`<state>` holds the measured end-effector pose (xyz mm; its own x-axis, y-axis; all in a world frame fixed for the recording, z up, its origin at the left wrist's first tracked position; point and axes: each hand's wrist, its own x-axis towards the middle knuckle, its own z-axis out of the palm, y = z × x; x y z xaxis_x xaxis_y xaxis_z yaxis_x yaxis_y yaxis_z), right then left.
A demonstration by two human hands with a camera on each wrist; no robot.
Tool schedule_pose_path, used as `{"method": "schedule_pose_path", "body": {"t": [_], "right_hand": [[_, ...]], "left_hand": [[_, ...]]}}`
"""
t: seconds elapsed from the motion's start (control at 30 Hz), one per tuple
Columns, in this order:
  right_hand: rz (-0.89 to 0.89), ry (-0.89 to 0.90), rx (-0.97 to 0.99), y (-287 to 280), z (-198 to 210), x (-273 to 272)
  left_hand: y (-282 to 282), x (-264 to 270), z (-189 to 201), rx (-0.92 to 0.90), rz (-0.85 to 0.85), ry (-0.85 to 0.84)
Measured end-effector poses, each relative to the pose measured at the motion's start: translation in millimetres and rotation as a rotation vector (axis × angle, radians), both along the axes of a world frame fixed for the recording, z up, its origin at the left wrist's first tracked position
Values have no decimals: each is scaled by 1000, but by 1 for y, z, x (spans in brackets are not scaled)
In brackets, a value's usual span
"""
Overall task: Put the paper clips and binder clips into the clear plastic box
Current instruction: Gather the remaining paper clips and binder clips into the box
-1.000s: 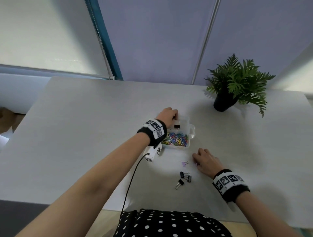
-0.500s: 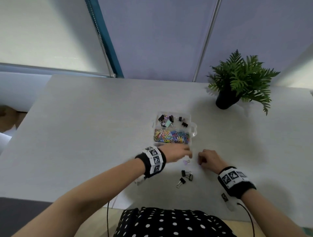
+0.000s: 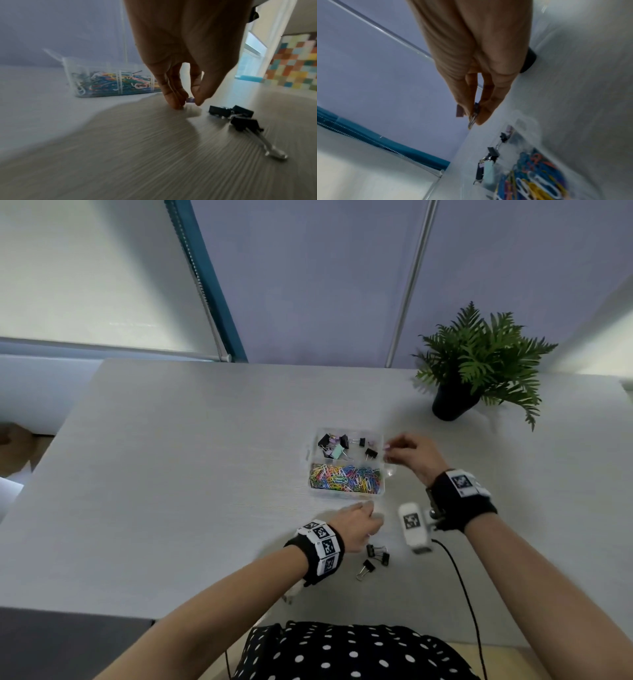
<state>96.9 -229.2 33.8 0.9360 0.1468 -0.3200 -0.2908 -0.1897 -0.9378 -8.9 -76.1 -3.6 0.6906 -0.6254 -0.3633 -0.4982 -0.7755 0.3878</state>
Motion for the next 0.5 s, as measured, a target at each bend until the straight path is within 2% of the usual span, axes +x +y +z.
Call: {"method": "schedule_pose_path", "body": {"t": [0.13,0.23,0.37,0.5], "right_hand": [[-72,68,39,28,-14,30],[-16,119,-103,41,-27,37],[186,-102,-469,40,-17,24],[263,-332,-470,25,4,-12]], "left_hand": [[3,-1,6,-33,38,89],[-1,-7,1,-75,2,149],[-6,-12,-7,-75,-52,134],[-8,-10,-10,-55,-132,84]]}}
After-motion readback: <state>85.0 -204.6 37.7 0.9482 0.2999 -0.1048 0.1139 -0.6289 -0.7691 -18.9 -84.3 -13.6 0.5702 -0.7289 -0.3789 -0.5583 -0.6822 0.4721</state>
